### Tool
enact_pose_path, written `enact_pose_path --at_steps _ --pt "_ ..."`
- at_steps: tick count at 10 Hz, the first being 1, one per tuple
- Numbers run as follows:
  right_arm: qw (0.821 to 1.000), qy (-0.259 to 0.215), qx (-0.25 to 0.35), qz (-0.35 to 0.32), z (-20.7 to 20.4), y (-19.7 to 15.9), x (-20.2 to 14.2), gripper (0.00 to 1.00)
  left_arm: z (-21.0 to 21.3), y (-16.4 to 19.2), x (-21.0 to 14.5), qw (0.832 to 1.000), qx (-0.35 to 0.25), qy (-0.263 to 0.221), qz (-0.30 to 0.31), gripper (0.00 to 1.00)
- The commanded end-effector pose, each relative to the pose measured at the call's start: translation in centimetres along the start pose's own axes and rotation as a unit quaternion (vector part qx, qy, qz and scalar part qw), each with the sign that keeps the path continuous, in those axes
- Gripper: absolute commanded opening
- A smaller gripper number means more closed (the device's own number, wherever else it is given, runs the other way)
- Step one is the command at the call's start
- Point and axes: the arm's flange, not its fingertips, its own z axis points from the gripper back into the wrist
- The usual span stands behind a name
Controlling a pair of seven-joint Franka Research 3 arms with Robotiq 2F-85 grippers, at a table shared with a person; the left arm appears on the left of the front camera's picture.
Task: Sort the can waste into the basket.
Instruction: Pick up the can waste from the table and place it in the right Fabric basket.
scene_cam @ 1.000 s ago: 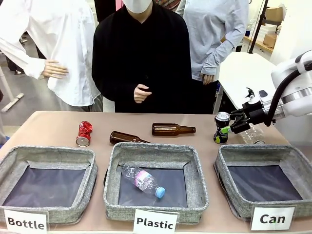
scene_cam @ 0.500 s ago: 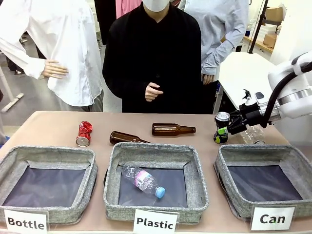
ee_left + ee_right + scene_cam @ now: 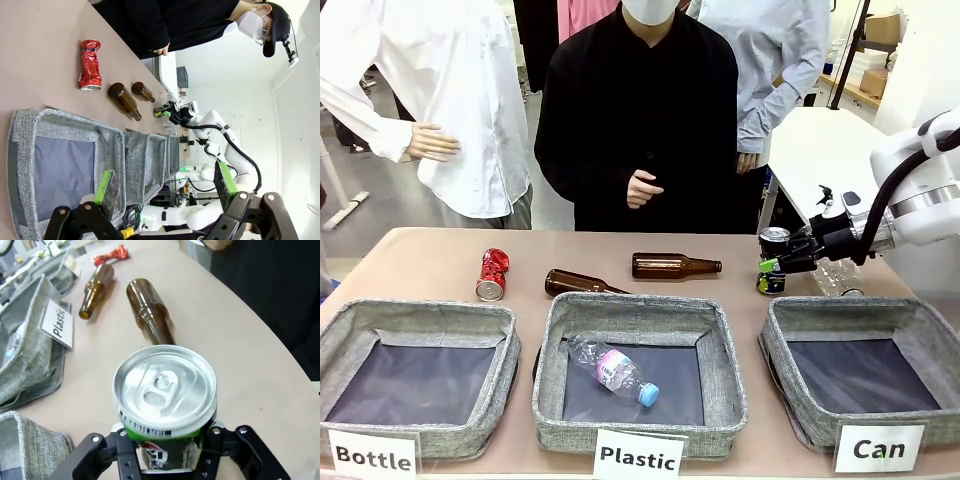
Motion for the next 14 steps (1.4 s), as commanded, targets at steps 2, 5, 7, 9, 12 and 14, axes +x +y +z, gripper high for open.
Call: enact_pose_path --at_steps 2,5,7,9,12,14 --pt "1.000 -0.023 -0.004 -0.018 0.2 -0.8 0.7 0.00 0.1 0.0 -0.1 1.000 -0.004 0.003 -0.012 1.00" --pt "0.998 -0.052 -0.003 0.022 2.7 2.1 4.5 0.00 0.1 0.0 -0.1 1.000 -0.004 0.003 -0.012 1.00" --pt "0.998 -0.038 0.019 0.056 6.0 6.5 9.3 0.00 0.1 0.0 -0.1 1.000 -0.004 0.003 -0.012 1.00" --pt "0.995 0.053 0.063 0.048 8.6 12.3 11.7 0.00 0.1 0.0 -0.1 1.000 -0.004 0.003 -0.012 1.00" --pt "0.955 0.238 0.163 0.070 11.6 20.5 9.7 0.00 0.1 0.0 -0.1 1.000 -0.004 0.003 -0.012 1.00" --pt "0.911 0.342 0.209 0.099 12.8 23.4 7.2 0.00 0.1 0.0 -0.1 1.000 -0.004 0.003 -0.012 1.00"
